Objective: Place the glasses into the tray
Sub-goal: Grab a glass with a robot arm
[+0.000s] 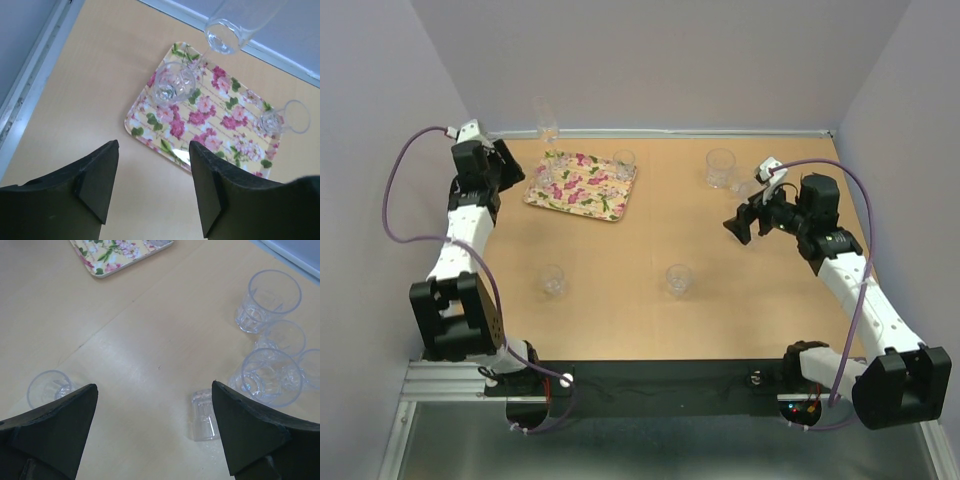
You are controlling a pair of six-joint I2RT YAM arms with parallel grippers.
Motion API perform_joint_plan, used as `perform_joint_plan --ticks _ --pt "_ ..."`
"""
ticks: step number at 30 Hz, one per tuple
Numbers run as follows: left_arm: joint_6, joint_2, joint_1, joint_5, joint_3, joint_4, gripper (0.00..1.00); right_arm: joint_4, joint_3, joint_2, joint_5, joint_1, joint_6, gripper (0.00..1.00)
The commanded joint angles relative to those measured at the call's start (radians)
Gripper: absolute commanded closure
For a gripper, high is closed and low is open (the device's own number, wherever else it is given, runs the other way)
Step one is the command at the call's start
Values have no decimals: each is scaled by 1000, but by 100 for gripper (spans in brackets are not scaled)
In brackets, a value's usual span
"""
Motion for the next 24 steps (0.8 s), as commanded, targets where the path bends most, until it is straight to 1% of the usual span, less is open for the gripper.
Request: perform_joint_plan --ticks 1,2,4,5,7,8,9,11,12,14,17,21,24 --pt "-66 -176 6 87 -150 98 30 54 -20 -27 3 -10 -9 0" --pt "-92 -251 11 90 -215 108 28 54 -22 -26 2 -11 -9 0" --pt "-118 -331 16 96 -280 111 21 54 -22 -29 0 -11 -9 0" --pt "-146 -408 25 101 -340 105 18 54 -24 -30 0 -11 -9 0" --pt "-164 -485 31 98 -392 90 13 56 -24 -34 -2 -13 -8 0" --pt "-175 -559 34 90 -418 67 8 54 -24 -40 -2 -13 -9 0" --pt "-204 -597 36 78 -459 53 1 54 -24 -41 -6 -14 -9 0" --pt "-226 -664 39 76 -498 26 1 54 -24 -44 -14 -16 -8 0" --pt "-239 -725 39 85 -532 16 1 54 -24 -43 -21 -16 -8 0" --pt "-278 -776 39 122 -559 1 1 56 -24 -43 -25 -16 -5 0" --pt "-339 -868 40 154 -621 -65 1 54 -25 -43 -28 -16 -3 0" --pt "-407 -902 39 180 -658 -149 1 54 -25 -41 -31 -16 -5 0" --pt "-453 -901 37 173 -661 -218 1 56 -27 -38 -34 -16 -3 0"
